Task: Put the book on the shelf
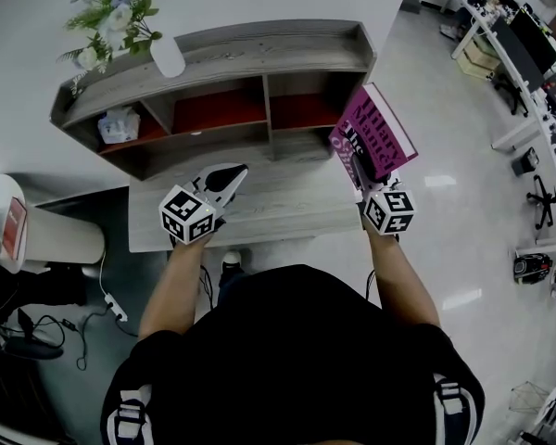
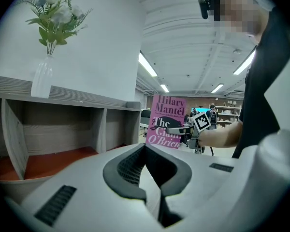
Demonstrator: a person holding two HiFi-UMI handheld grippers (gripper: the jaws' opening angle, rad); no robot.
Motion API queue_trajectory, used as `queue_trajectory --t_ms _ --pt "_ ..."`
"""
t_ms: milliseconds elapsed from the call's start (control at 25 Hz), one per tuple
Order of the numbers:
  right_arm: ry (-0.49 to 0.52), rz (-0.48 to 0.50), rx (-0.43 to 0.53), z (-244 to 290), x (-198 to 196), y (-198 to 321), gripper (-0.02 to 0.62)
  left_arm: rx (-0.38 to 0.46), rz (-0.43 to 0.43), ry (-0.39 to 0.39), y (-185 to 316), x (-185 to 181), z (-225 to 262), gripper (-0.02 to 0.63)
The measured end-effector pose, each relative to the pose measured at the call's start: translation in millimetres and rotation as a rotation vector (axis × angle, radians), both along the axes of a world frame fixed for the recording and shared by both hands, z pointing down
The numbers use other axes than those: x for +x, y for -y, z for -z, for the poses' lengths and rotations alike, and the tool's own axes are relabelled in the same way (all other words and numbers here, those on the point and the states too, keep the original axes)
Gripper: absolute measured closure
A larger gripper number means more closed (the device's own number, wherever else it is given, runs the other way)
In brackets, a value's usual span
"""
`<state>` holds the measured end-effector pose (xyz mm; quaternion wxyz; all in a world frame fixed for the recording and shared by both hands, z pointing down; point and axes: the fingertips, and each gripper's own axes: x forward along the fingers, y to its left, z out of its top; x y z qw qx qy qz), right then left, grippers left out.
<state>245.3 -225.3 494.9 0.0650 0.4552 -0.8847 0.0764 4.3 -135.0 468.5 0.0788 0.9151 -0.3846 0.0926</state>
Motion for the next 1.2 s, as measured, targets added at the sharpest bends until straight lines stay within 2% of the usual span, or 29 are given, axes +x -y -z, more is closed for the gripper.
queue_trajectory --t_ms 480,960,1200 --pt "0.000 -0.074 0.006 3 -5 5 0.446 0.002 -0.066 0.014 20 -15 5 0.589" --pt "-0.011 -0.129 0.004 8 -31 13 0.446 0.008 -0.100 0.027 40 -58 9 0.589" --pt "-0.018 -0.164 -0.003 8 -42 19 0.446 -0.007 -0.143 0.038 50 -73 4 0.589"
